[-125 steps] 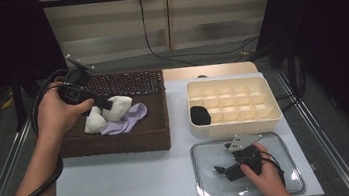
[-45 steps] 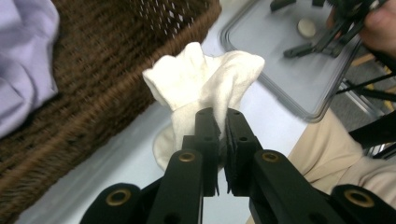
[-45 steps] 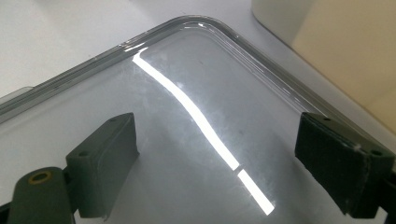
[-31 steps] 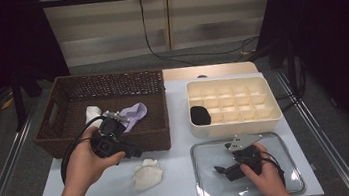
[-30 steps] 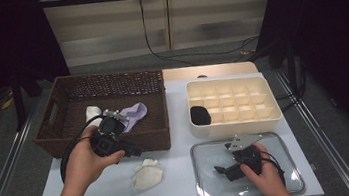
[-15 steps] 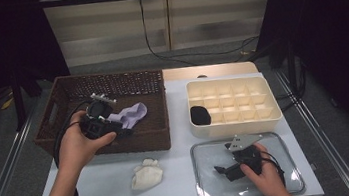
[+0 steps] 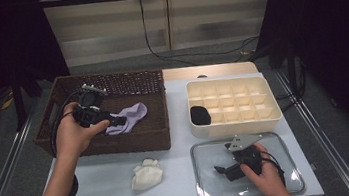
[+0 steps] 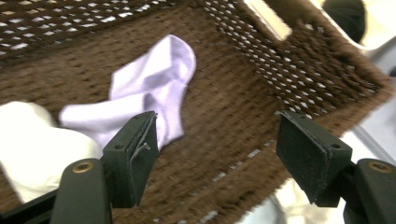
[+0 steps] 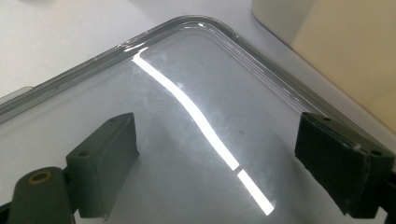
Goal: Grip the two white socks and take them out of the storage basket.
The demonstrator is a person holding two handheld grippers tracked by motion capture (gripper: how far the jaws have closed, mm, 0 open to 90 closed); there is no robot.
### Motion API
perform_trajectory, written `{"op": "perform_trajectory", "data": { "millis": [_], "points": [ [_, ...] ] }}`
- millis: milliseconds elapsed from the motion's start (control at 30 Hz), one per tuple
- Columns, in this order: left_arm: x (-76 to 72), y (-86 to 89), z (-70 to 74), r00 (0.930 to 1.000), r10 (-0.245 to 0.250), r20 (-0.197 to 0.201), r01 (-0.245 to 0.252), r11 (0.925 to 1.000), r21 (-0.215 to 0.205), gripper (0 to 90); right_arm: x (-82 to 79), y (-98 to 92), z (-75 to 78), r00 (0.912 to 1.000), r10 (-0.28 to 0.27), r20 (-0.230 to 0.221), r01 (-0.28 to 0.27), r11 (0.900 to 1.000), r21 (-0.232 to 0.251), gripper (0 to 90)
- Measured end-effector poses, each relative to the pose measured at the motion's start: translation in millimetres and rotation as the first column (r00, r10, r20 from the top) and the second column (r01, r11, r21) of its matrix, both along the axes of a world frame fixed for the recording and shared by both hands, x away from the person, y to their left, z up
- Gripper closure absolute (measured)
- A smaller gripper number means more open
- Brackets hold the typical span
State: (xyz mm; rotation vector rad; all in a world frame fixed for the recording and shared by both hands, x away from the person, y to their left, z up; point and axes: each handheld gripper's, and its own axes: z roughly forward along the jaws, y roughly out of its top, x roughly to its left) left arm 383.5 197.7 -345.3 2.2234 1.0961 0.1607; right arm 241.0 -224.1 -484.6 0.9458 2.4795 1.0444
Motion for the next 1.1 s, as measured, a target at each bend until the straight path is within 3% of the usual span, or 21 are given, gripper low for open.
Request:
{"op": "perform_trajectory", "data": {
  "millis": [800,1100],
  "points": [
    [42.8,15.9,-17.9,0.9957,0.089,0.025,-0.089,0.9960,-0.002,26.2,0.0,0.0,0.0,1.0000,0.000,0.000,0.000,1.000,0.000,12.5],
    [56.3,20.5,-31.3,0.9903,0.139,-0.002,-0.139,0.9903,0.007,26.0,0.0,0.0,0.0,1.0000,0.000,0.000,0.000,1.000,0.000,12.5]
  ]
}}
